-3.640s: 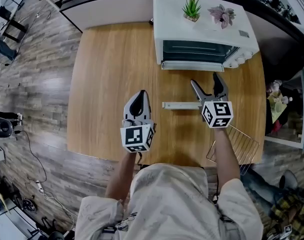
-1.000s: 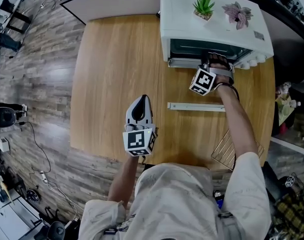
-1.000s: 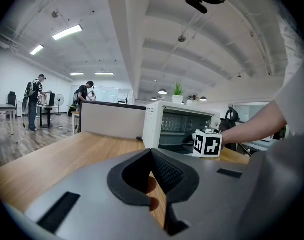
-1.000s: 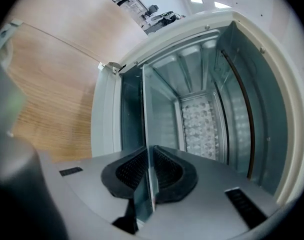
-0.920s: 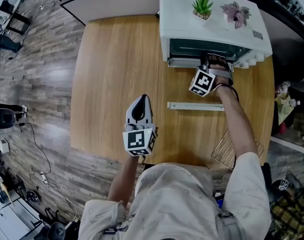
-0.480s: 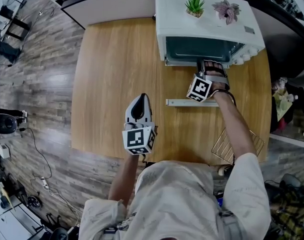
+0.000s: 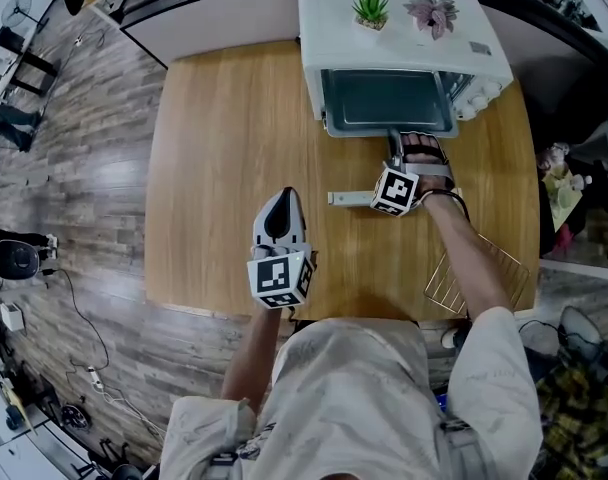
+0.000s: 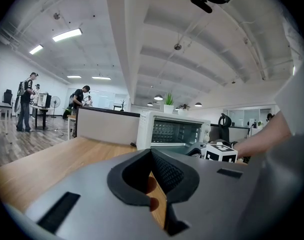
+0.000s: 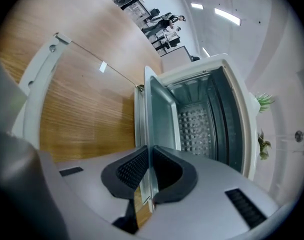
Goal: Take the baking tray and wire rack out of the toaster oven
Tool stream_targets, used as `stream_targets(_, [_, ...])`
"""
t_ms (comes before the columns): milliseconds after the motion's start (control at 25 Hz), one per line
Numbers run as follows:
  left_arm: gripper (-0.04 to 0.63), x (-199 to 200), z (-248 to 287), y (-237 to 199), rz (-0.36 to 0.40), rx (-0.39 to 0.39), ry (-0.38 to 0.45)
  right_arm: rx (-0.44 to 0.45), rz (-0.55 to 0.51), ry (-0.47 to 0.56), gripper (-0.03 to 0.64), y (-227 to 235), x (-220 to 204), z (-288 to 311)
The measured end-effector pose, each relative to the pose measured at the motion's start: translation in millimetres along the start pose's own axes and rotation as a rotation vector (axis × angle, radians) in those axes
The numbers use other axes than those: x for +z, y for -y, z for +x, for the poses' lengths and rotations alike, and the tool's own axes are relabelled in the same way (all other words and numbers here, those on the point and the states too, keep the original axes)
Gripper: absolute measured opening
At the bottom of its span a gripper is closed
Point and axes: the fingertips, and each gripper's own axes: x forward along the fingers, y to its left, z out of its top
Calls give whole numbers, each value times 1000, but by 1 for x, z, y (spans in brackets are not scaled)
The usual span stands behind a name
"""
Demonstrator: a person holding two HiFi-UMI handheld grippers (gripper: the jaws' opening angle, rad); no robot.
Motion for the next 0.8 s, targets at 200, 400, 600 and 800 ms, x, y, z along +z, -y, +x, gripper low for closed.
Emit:
stream_targets(200, [14, 0, -3, 7, -1, -22, 7, -1, 18, -8, 52, -8, -2, -17])
stream_targets(400, [14, 3, -6, 15, 4, -47, 17, -15, 24, -3, 52, -12, -3, -32])
stream_targets(600, [14, 5, -11, 20, 10, -67, 24, -18, 16, -3, 52, -19, -2, -50])
stream_targets(800, [14, 5, -11, 28, 17, -98, 30, -22, 7, 1, 52, -31, -5, -66])
